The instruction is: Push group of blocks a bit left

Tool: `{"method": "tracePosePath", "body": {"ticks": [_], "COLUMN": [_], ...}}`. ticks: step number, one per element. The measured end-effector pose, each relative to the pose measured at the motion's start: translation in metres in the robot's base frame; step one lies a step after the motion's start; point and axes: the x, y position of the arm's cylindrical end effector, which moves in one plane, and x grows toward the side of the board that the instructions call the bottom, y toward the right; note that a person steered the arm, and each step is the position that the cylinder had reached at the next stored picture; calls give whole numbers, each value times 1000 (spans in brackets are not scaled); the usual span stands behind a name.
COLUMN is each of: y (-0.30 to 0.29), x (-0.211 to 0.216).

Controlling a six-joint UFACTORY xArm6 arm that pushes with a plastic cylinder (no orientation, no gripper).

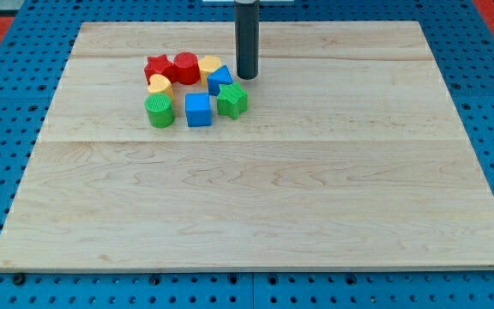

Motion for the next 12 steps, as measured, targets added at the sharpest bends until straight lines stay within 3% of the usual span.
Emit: {"method": "tracePosePath", "body": {"ticks": [1, 2, 3, 9, 10, 11, 12], "y": [60, 120, 135, 92, 50, 78, 51], "x": [-17, 19, 59, 142, 140, 124, 82]}}
